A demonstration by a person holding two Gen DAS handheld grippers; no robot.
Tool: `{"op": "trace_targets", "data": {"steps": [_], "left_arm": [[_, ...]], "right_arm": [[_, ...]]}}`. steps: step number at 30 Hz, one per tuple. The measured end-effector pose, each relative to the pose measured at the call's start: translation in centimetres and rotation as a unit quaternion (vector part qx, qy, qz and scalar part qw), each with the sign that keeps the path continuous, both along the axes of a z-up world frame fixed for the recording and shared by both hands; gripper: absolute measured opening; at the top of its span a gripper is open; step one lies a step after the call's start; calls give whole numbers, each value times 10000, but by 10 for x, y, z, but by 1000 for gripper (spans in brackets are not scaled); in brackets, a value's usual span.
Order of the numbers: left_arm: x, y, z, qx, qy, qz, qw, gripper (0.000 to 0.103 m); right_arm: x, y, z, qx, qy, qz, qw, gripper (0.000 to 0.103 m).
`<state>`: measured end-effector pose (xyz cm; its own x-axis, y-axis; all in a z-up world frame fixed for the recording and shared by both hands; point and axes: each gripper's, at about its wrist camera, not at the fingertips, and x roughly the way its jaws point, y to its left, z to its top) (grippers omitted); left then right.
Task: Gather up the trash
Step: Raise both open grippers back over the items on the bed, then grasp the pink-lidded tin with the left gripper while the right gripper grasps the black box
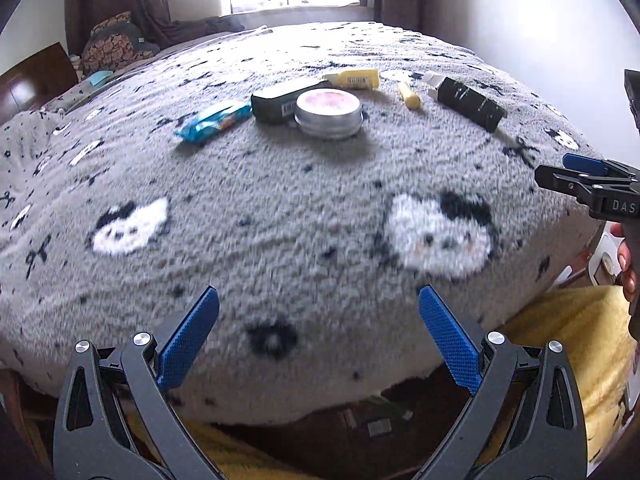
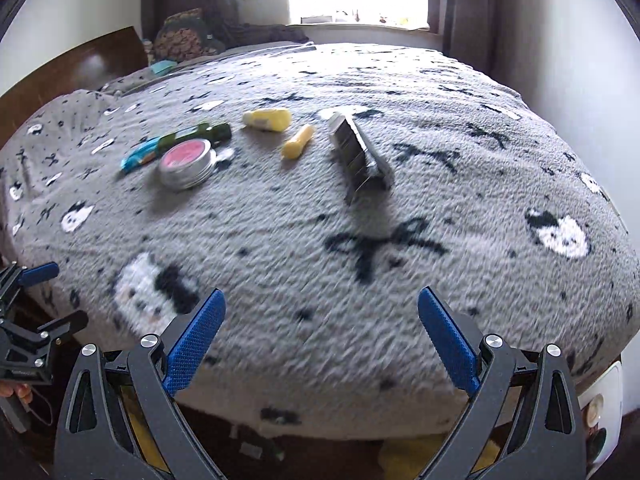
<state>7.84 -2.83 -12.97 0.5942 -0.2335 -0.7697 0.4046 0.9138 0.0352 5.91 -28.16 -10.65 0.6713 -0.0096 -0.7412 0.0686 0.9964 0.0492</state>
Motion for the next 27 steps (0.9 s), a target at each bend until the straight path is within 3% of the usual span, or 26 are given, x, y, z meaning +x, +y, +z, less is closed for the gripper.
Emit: {"op": "trace_targets", "data": {"steps": [9, 16, 22, 27], "left_arm": [[75, -36, 13, -116, -136, 66, 9998, 94], [127, -65, 7, -328, 43, 154, 9993, 84], [163, -81, -11, -288, 289, 356, 9985, 74], [181, -87, -18, -265, 333, 450, 9981, 73]], "right_arm": [[60, -19, 8, -212, -102, -49, 9997, 97], [112, -33, 8, -304, -102, -134, 9994, 96], [145, -39, -7, -371, 86, -76, 9992, 87], [159, -40, -22, -360, 295, 26, 9989, 74]]}}
